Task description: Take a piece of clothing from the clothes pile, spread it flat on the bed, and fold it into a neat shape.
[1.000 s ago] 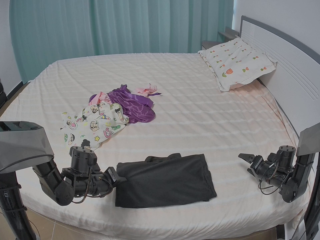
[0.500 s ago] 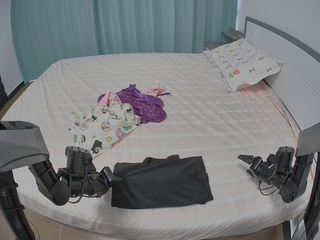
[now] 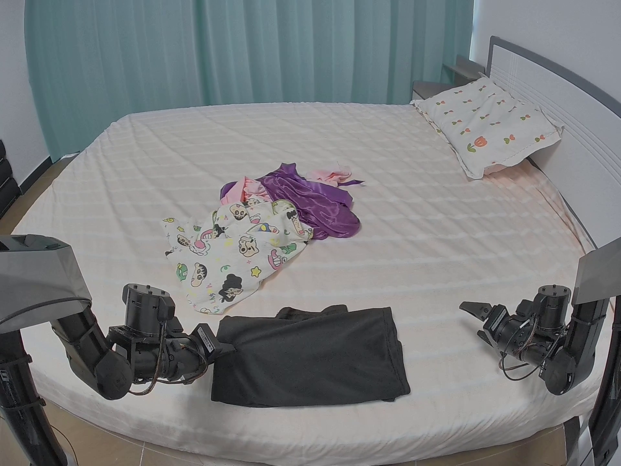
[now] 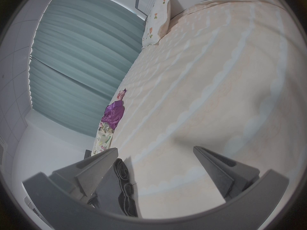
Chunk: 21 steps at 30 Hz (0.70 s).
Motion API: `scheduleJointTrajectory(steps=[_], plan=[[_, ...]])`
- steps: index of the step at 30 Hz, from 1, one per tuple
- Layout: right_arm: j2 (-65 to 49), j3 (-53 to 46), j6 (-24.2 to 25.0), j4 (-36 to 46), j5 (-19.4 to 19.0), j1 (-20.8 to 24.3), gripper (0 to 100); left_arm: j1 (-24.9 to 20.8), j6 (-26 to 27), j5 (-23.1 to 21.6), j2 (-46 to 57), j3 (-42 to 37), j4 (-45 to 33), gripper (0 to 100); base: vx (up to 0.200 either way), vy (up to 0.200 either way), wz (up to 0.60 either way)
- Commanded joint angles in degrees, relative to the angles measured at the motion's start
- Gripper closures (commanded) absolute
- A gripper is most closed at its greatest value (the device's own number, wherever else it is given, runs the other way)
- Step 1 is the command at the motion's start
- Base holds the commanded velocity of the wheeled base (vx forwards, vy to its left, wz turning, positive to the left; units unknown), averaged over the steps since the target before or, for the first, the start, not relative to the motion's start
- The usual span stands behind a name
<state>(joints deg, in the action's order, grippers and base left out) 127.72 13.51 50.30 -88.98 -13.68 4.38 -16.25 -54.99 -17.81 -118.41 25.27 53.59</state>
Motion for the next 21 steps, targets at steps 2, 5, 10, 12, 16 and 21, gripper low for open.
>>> scheduleJointTrajectory(steps=[2, 5, 10, 12, 16, 21], plan=[[0.07, -0.32, -0.02, -0.49, 0.05, 0.46, 0, 0.17, -0.12, -0.03, 0.11, -0.05, 0.02, 100, 0.0, 0.2, 0.0], [0.07, -0.41, -0.02, -0.49, 0.05, 0.55, 0, 0.17, -0.12, -0.03, 0.11, -0.13, 0.02, 100, 0.0, 0.2, 0.0], [0.07, -0.5, -0.02, -0.49, 0.05, 0.63, 0, 0.17, -0.2, -0.03, 0.02, -0.05, 0.02, 100, 0.0, 0.2, 0.0], [0.07, -0.5, -0.02, -0.49, 0.05, 0.63, 0, 0.17, -0.29, -0.03, -0.07, -0.05, -0.06, 100, 0.0, 0.2, 0.0], [0.07, -0.76, -0.11, -0.49, 0.05, 0.72, 0, -0.01, -1.79, -0.03, -0.07, 0.13, -0.06, 100, 0.0, 0.2, 0.0], [0.07, -1.11, -0.11, -0.49, 0.05, 1.42, 0, 0.08, -1.79, -0.03, -0.25, 0.04, -0.06, 100, 0.0, 0.2, 0.0]])
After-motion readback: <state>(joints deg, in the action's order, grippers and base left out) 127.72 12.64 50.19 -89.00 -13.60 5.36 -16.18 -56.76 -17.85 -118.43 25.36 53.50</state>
